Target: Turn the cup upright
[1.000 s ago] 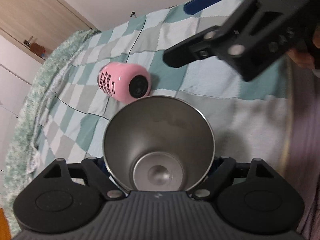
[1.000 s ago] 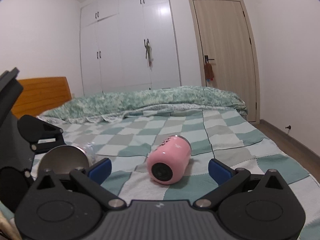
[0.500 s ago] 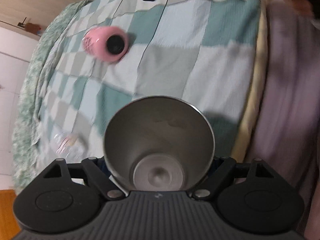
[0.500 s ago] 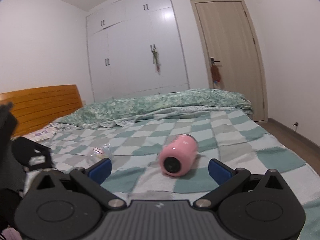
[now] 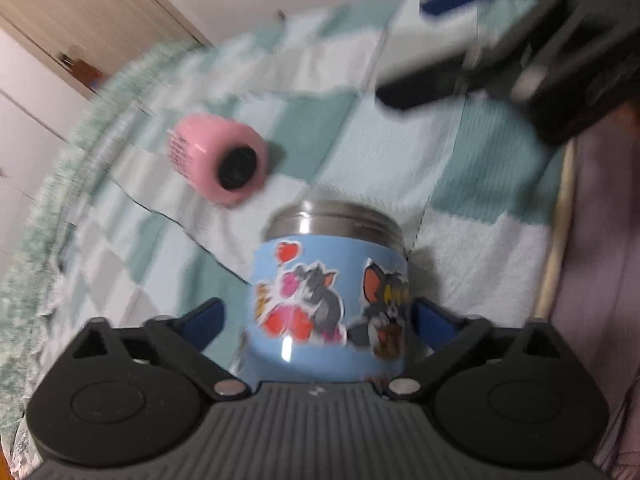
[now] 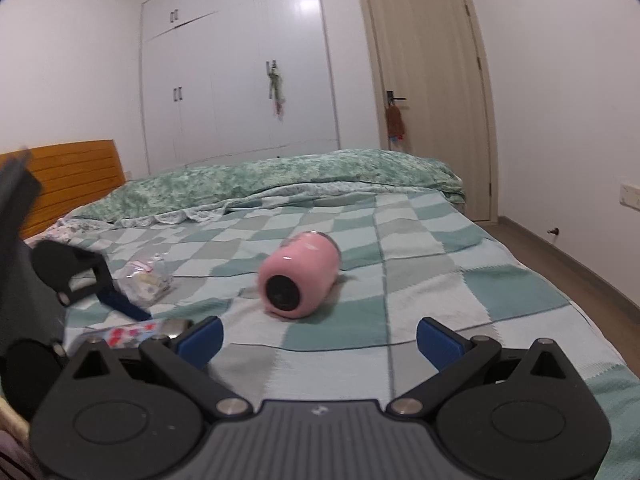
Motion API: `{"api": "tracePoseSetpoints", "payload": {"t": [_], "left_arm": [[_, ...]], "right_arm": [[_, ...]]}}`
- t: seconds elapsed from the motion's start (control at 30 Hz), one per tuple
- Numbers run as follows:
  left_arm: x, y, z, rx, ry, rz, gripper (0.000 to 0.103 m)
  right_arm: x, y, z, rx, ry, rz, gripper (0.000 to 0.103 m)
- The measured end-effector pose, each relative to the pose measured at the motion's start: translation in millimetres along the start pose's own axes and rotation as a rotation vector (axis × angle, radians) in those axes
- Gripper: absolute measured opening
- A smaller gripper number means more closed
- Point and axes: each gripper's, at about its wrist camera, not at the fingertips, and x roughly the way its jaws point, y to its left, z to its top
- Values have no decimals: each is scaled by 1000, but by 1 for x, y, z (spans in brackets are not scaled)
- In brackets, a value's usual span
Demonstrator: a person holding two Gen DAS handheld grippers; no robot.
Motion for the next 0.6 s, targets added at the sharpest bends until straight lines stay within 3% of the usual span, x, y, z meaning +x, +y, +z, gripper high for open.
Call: {"api": "tracePoseSetpoints", "payload": {"t": [0.13, 0.4, 0.6], "left_arm": [[-55, 5, -27, -146, -97, 86, 103], [-111, 30, -107, -564, -212, 130, 103], [-118, 46, -150, -686, -257, 104, 103]], "right_arm": [[-11, 26, 9, -34, -1, 27, 103], [-26, 100, 26, -117, 73, 61, 103], [-22, 145, 32, -132, 160, 11, 103]]}}
